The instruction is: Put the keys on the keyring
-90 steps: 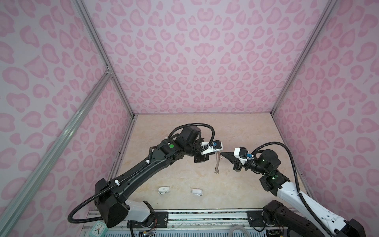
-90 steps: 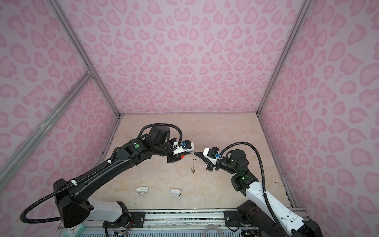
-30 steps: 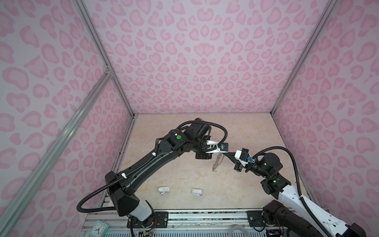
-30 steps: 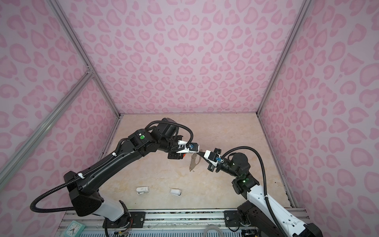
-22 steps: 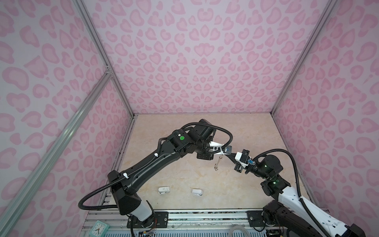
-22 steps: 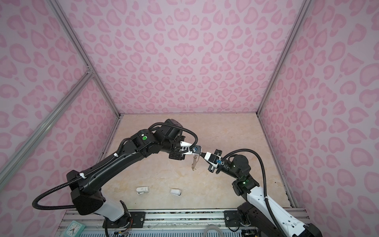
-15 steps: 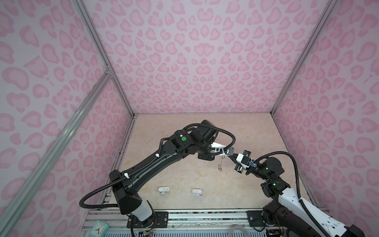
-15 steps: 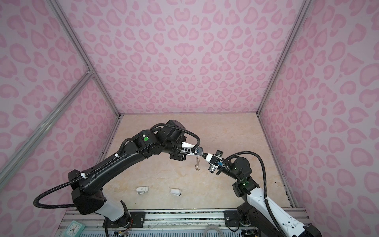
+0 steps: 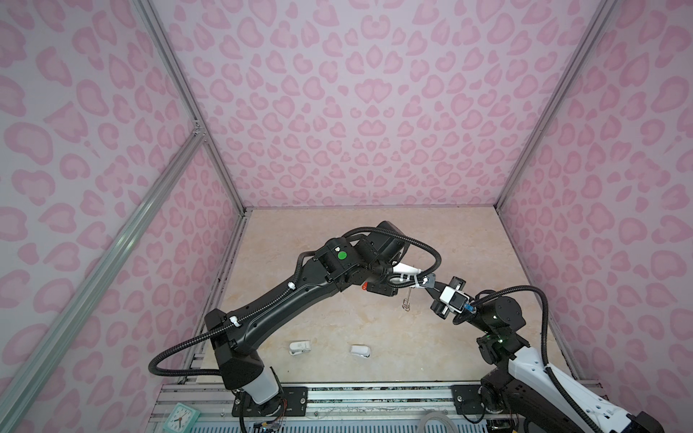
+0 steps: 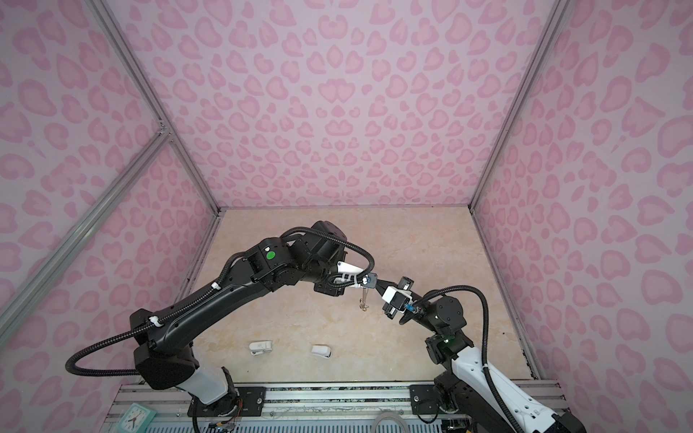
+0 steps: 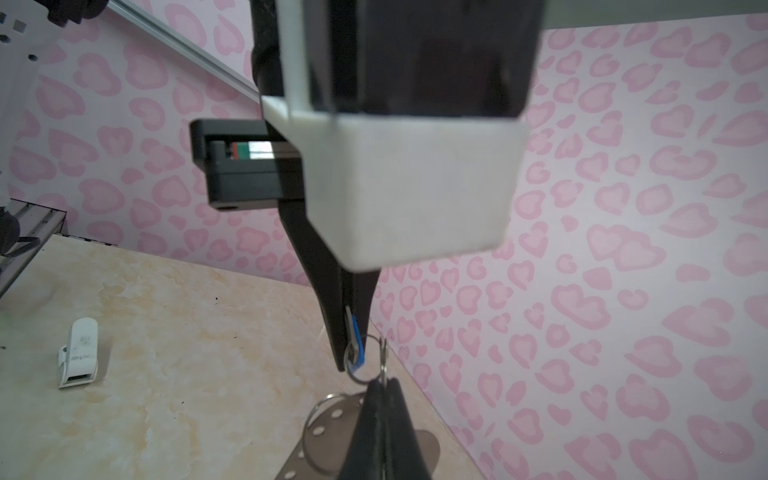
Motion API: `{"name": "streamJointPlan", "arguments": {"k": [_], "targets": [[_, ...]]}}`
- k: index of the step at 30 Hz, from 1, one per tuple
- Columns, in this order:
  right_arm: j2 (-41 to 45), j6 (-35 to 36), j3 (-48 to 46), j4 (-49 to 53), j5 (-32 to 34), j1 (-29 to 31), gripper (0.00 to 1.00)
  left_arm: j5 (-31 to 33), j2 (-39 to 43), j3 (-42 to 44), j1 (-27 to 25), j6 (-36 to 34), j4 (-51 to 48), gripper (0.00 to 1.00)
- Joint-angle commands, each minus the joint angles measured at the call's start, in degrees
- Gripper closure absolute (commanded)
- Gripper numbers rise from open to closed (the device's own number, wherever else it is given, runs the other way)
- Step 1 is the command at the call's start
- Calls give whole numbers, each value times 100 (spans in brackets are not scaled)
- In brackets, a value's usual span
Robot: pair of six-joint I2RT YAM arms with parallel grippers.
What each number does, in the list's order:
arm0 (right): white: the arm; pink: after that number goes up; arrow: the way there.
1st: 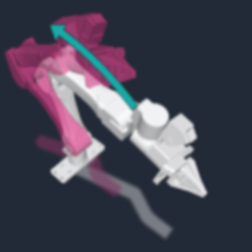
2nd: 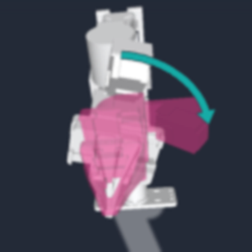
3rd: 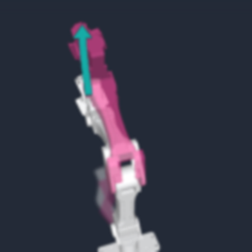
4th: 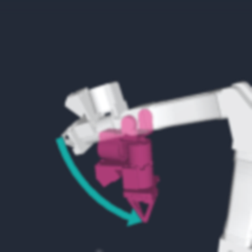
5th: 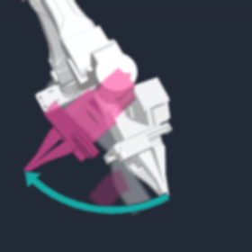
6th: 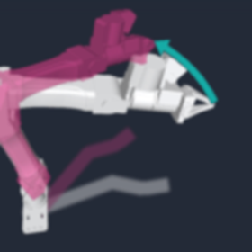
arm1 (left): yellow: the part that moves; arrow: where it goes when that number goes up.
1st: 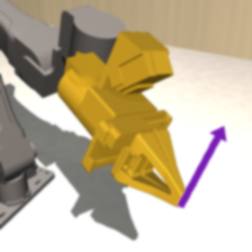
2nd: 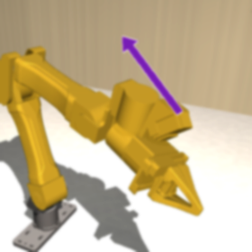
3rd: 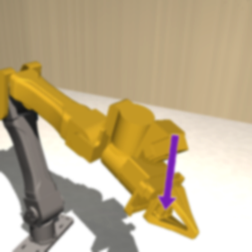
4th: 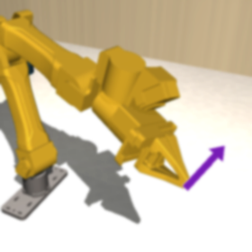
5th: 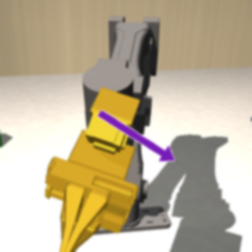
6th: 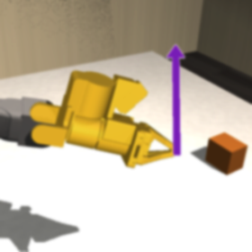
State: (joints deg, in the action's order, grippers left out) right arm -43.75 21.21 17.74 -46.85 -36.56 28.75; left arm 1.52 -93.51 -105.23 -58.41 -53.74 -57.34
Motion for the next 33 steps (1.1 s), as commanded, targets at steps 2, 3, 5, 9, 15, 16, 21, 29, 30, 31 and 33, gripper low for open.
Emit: {"name": "streamJointPlan", "arguments": {"k": [2, 3, 5, 9, 15, 16, 21, 29, 30, 31, 33], "targets": [[15, -12, -17, -331, -139, -1, 100, 59, -88, -187, -30, 63, -148, 97], [21, -3, -39, -300, -150, 7, 100, 50, -88, -225, -30, 69, -144, 97], [24, 6, -41, -251, -150, 4, 100, 36, -92, -268, -30, 74, -137, 97], [24, 32, -67, -281, -116, 5, 100, 38, -91, -314, -30, 100, -139, 97], [6, 15, -84, -364, -107, 6, 100, 8, -96, -331, -30, 152, -145, 97], [14, 15, -80, -376, -104, -3, 100, 6, -105, -331, -30, 153, -150, 97], [122, 36, -122, -405, -3, -6, 100, 80, -132, -279, -30, 196, -211, 97], [208, 47, -135, -390, -25, 1, 100, 13, -158, -308, 13, 400, -269, 97], [213, 58, -126, -360, -72, -4, 100, -56, -167, -337, 35, 439, -268, 97], [217, 58, -139, -359, -109, -7, 100, -143, -171, -372, 61, 484, -261, 97], [217, 75, -137, -321, -150, -3, 100, -290, -176, -435, 115, 571, -260, 97]]}}
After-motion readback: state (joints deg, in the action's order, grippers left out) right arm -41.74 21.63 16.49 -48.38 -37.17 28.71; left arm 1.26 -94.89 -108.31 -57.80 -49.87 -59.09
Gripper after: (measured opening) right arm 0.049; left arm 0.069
